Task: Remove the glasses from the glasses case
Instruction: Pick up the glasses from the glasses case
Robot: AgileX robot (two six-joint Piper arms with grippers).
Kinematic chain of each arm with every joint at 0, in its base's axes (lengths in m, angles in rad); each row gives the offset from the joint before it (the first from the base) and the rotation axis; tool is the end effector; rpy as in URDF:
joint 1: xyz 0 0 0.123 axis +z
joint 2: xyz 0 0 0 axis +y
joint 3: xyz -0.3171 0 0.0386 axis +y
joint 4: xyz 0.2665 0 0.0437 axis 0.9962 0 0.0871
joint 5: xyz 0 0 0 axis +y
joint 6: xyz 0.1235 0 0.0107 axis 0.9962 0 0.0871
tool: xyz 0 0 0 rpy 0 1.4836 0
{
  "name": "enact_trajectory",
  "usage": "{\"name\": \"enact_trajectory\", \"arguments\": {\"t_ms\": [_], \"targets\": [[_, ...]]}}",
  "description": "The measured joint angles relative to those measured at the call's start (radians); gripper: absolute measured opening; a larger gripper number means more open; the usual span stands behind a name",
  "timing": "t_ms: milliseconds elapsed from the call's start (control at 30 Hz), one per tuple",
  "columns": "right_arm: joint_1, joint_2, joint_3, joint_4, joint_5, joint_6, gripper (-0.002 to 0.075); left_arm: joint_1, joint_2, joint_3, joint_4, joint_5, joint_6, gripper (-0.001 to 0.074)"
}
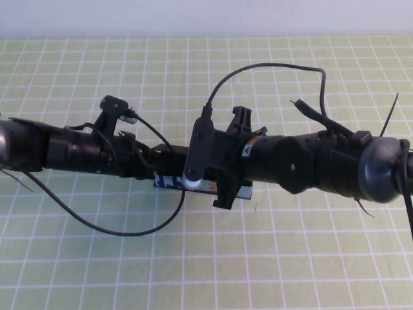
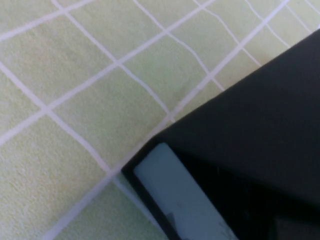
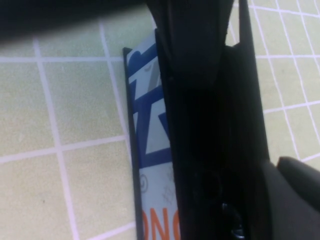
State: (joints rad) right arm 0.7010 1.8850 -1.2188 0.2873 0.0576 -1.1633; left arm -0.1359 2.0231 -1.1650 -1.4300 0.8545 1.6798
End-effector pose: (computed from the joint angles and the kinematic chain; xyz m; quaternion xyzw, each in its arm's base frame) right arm 0.3586 0.3054 0.2088 -0.6357 0.6263 -0.0323 0.4502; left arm 0.4133 -0.1500 0.1522 0.3218 0.8143 -0.3602 0.3218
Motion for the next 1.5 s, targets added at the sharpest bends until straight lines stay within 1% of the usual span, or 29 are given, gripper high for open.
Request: {"name": "enact_trajectory", "arguments": {"t_ms": [133,200,300,367,433,467,533,600,633,733,800,933,1033,1233,1500], "targets": [[0.0,-0.009,0.0,0.025,0.009,0.002,-0.0003,0.0,0.004,0.0,-0.025,-0.006,0.014,-0.0004],[0.0,-0.019,0.0,0.053,0.018,0.002,0.0015,0.0,0.006,0.0,-0.029,-0.006,0.019,-0.0004],[0.0,-0.055,0.0,0.111,0.034,0.006,0.0104,0.0,0.01,0.0,-0.035,-0.006,0.021,-0.0004],[0.0,-0.094,0.0,0.179,0.057,0.024,0.0165,0.0,0.012,0.0,-0.04,-0.002,0.021,-0.0004],[0.0,-0.142,0.0,0.261,0.101,0.061,0.0184,0.0,0.014,0.0,-0.041,0.005,0.021,-0.0004],[0.0,-0.164,0.0,0.306,0.133,0.091,0.0179,0.0,0.014,0.0,-0.041,0.008,0.021,-0.0004],[0.0,-0.195,0.0,0.369,0.214,0.158,0.0139,0.0,0.014,0.0,-0.039,0.016,0.021,-0.0004],[0.0,-0.207,0.0,0.389,0.307,0.252,0.006,0.0,0.014,0.0,-0.037,0.02,0.021,-0.0004],[0.0,-0.207,0.0,0.389,0.342,0.31,0.0033,0.0,0.014,0.0,-0.034,0.023,0.021,-0.0004],[0.0,-0.182,0.0,0.319,0.423,0.493,-0.0001,0.0,0.014,0.0,-0.034,0.024,0.02,-0.0004],[0.0,-0.154,0.0,0.227,0.439,0.622,-0.0011,0.0,0.014,0.0,-0.034,0.026,0.016,-0.0004],[0.0,-0.094,0.0,0.031,0.433,0.832,-0.0015,0.0,0.014,0.0,-0.034,0.03,0.012,-0.0004],[-0.004,-0.068,0.0,-0.063,0.398,0.955,-0.0016,0.0,0.014,0.0,-0.03,0.036,0.011,-0.0004],[-0.035,-0.064,-0.014,-0.103,0.322,1.014,-0.0016,0.0,0.014,0.0,-0.007,0.054,0.002,-0.0004],[-0.119,0.0,-0.122,-0.103,0.297,1.021,-0.0016,0.0,0.014,0.0,0.035,0.099,-0.033,-0.0004]]}}
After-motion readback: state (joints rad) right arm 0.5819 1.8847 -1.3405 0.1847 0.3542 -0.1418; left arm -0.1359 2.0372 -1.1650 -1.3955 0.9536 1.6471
